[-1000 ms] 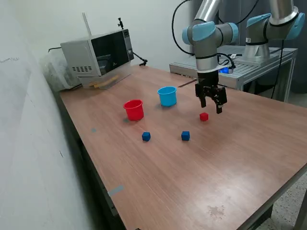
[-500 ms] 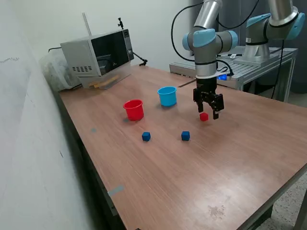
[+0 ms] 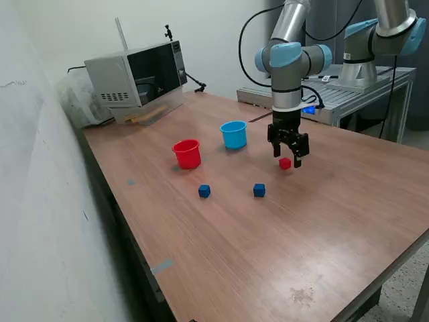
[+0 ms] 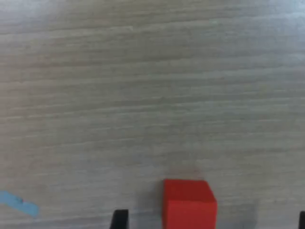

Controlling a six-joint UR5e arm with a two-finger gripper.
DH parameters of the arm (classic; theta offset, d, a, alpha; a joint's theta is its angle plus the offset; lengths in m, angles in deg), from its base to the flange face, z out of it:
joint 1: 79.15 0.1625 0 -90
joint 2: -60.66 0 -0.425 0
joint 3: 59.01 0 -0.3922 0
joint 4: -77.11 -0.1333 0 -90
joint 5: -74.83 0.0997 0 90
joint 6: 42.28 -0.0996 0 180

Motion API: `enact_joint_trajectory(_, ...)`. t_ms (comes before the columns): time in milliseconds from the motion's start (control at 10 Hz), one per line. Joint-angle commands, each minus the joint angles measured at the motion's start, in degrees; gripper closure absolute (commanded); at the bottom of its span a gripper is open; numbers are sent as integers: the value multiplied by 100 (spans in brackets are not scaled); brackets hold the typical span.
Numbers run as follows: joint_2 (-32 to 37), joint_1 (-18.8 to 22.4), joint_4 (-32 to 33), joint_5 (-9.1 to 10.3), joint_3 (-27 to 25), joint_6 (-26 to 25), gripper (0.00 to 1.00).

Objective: Place red objects in the red bin, and blue objects in the blue bin.

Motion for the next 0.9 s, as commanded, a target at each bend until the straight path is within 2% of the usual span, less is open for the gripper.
enact_joint_trajectory(0, -12, -11, 1, -184, -31, -3, 0)
enact_joint_trajectory(100, -12, -29, 1, -202, -32, -3, 100)
enact_joint_trajectory(300, -12, -46, -8, -211, -32, 6, 100)
enact_joint_trajectory(500, -21, -55, 1, -324, -32, 6, 100)
enact_joint_trajectory(800, -3, -64, 1, -711, 39, 67, 100)
